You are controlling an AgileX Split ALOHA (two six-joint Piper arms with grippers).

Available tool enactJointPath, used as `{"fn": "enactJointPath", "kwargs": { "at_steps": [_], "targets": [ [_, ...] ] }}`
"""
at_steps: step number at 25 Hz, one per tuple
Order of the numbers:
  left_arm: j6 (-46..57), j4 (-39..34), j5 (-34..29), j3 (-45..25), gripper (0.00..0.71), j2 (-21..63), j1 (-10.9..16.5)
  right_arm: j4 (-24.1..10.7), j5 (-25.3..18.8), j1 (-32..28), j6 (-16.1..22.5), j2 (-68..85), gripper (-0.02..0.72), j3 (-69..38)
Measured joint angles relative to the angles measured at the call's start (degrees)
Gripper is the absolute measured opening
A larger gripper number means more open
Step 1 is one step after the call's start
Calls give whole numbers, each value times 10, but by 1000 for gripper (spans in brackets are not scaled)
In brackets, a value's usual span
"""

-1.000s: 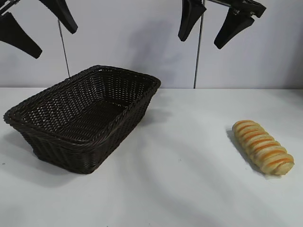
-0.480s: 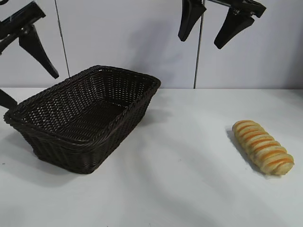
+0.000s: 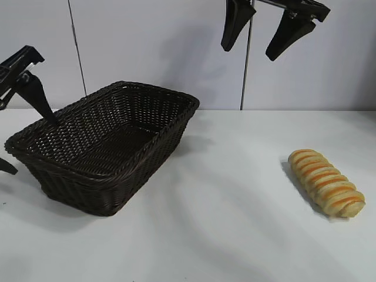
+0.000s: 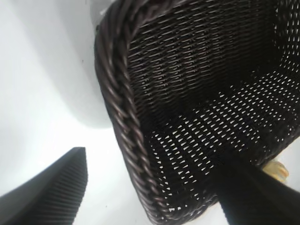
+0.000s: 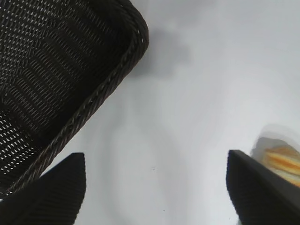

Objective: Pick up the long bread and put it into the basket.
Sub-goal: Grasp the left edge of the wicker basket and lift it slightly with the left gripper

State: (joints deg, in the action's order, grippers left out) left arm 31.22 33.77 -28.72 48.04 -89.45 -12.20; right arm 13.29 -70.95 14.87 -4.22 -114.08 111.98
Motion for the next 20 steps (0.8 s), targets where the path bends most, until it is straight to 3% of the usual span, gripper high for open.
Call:
{"fn": "enactJointPath", "kwargs": {
  "at_steps": [14, 20],
  "targets": [
    [0, 7, 48, 1, 539, -109, -1, 0, 0, 0, 0, 0, 590, 0],
    [0, 10, 62, 20, 539, -128, -14, 0, 0, 0, 0, 0, 590, 0]
  ]
}}
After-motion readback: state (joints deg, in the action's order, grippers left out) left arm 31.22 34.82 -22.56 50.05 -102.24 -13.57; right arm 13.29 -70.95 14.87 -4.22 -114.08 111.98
